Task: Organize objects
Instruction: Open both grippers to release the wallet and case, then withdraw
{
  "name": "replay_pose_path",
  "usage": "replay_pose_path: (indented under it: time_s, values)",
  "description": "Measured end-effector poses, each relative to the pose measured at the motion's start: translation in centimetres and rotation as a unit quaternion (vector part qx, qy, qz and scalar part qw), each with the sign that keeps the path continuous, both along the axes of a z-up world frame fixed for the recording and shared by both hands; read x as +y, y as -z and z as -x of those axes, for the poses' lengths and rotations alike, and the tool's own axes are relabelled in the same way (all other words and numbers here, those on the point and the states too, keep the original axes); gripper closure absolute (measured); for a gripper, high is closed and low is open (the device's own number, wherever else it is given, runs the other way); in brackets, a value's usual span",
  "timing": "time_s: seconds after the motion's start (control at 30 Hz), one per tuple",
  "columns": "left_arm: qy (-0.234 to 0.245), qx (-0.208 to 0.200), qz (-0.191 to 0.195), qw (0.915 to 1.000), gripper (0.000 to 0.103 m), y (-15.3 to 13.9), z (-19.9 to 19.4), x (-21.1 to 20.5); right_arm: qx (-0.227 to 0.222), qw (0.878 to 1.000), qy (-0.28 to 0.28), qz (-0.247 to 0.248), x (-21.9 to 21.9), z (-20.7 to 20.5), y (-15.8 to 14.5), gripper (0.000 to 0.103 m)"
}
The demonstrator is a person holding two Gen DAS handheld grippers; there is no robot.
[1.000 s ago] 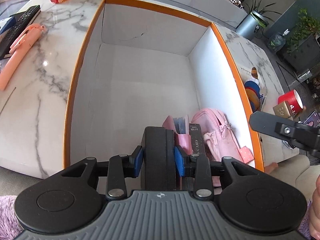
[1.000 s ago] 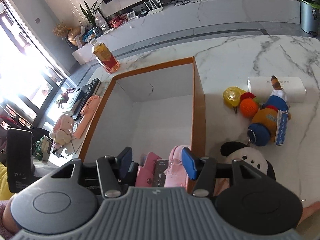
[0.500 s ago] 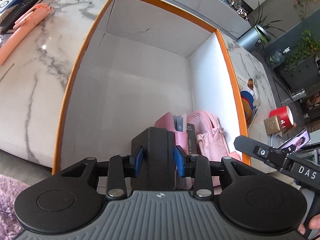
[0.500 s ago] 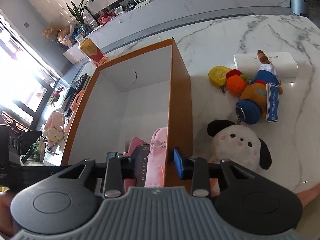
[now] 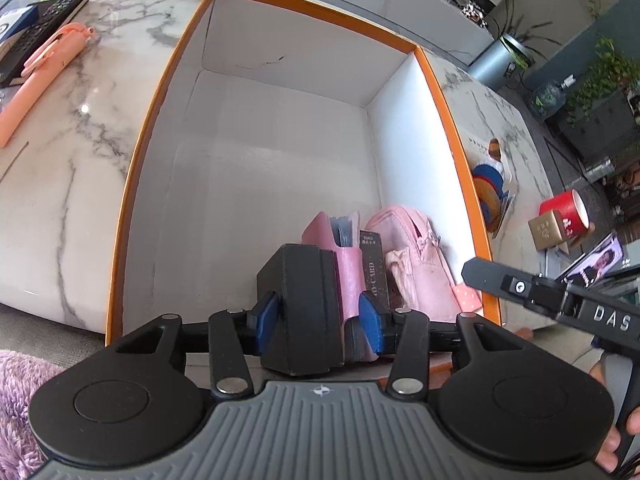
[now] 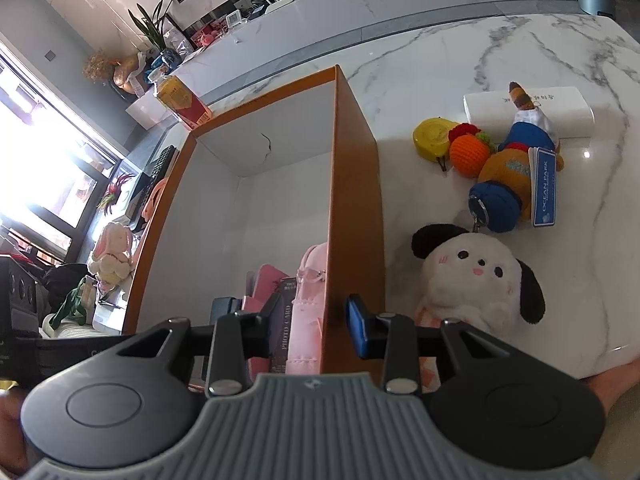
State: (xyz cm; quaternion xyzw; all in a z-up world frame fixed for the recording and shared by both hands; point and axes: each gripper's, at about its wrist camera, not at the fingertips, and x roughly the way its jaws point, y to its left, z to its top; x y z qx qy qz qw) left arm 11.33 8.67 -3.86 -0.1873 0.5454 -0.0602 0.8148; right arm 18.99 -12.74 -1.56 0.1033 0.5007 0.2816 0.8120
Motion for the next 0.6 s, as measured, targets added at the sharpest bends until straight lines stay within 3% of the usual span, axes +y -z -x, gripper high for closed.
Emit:
replay_pose_path:
  time_s: [0.13, 0.47, 0.6]
  values:
    - [0.019, 0.007, -0.021, 0.9996, 0.062, -0.04, 0.31, -0.46, -0.005, 1.0, -0.002, 0.001, 0.03, 0.19, -0.16, 0.065]
    - [0.027, 0.003, -0.032, 0.9991, 0.062, -0.37, 0.79, -0.51, -0.008, 1.0, 0.0, 0.005, -0.23, 0.53, -0.28, 0.065]
    - [0.017, -0.004, -0.04, 0.999, 0.052, -0.61, 0.84, -0.32, -0.01, 1.0, -0.002, 0.006, -0.22, 0.62, -0.34, 0.064]
